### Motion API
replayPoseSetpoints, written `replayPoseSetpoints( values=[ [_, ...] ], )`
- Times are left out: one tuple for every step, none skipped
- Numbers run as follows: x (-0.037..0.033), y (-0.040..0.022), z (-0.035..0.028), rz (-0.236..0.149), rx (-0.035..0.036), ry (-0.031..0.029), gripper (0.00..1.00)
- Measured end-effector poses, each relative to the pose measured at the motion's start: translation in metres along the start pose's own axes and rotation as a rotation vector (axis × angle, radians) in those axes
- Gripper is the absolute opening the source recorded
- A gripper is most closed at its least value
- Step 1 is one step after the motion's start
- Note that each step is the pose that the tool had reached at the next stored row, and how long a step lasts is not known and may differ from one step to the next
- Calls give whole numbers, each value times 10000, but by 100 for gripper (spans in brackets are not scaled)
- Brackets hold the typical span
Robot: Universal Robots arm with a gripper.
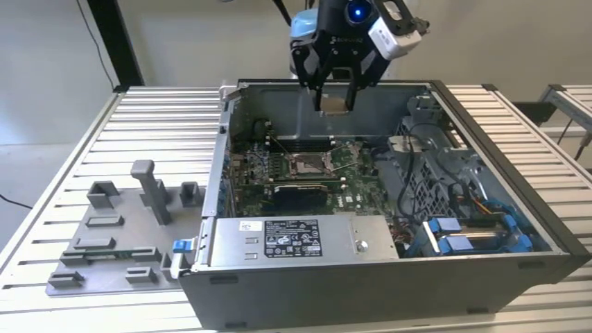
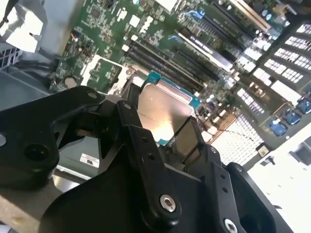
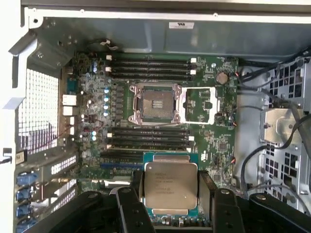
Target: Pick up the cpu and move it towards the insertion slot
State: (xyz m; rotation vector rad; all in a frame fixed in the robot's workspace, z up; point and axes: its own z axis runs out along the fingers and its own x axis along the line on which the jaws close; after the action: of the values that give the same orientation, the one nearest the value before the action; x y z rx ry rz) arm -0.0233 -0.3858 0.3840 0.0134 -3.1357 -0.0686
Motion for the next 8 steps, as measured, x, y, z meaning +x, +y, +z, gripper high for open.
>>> replayPoseSetpoints(
  values=[
    [0,47,2,0,1,0,0],
    [-1,91,4,-1,1,0,0],
    [-1,137,6,0,2,0,0],
    [-1,183,9,0,5,1,0],
    [-1,228,13,1,6,0,0],
    [-2,273,19,0,8,0,0],
    [-2,318,24,0,12,1,0],
    [-1,366,31,-1,16,1,0]
  ],
)
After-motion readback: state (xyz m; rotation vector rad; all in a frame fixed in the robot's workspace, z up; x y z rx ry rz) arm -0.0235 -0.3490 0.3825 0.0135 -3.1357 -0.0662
